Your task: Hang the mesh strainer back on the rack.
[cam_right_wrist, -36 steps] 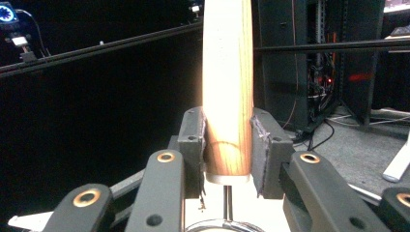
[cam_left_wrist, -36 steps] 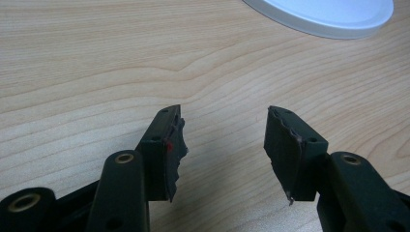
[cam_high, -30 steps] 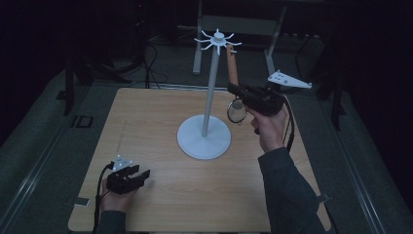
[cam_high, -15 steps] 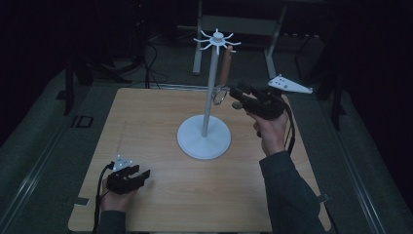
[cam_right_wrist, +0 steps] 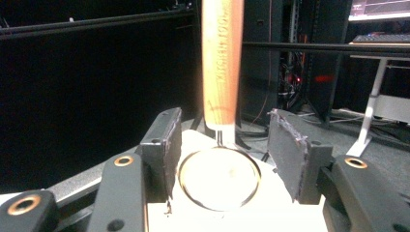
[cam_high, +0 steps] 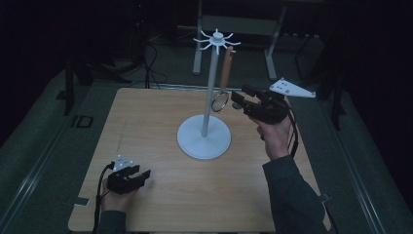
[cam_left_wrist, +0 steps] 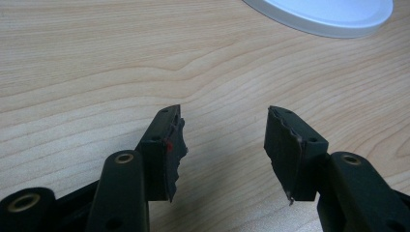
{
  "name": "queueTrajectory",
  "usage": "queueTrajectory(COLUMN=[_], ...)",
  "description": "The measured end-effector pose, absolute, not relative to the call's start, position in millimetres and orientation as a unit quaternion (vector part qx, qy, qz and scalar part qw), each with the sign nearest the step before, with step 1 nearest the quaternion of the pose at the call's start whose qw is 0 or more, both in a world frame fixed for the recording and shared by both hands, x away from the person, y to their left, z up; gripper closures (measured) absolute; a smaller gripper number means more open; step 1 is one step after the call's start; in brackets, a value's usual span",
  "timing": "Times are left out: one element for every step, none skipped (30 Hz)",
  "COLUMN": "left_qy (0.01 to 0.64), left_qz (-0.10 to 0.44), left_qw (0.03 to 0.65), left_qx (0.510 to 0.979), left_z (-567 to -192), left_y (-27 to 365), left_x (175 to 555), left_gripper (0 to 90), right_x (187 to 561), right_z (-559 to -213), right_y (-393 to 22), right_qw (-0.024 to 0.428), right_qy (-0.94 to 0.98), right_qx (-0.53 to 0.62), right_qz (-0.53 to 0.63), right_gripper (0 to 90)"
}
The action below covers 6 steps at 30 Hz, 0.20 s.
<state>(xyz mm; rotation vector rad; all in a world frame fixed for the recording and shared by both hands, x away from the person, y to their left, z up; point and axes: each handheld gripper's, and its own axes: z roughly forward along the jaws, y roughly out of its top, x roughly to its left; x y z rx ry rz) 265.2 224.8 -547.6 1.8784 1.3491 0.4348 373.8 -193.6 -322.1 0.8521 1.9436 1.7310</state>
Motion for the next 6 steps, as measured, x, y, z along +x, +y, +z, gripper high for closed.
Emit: queueTrajectory(left_qy=[0.529,0.529,0.529,0.529,0.530,0.530], left_qz=[0.171,0.171,0.171,0.172,0.172,0.172], left_qw=[0.384,0.384,0.384,0.385,0.385,0.385], left_qx=[0.737,0.737,0.737,0.737,0.736,0.736], left_z=[-547.6,-547.6,-547.5,-547.5,-547.5,-547.5], left_y=[224.8,224.8,224.8,224.9,225.2,225.2], left_x=[265.1,265.0,265.0,265.0,265.1,265.1], left_gripper=[48.0,48.0,48.0,48.0,47.9,47.8], right_x=[373.4,373.3,373.2,373.3,373.5,373.5], right_z=[-323.0,-324.2,-325.8,-328.2,-331.2,-334.9], right_y=[-194.4,-195.4,-196.6,-198.2,-200.1,-202.4], right_qw=[0.202,0.205,0.206,0.207,0.209,0.209], right_qy=[0.697,0.699,0.702,0.705,0.708,0.713], right_qx=[0.306,0.307,0.308,0.311,0.314,0.319], right_qz=[0.616,0.612,0.608,0.602,0.597,0.589], right_gripper=[45.5,45.3,45.2,45.2,45.1,44.9])
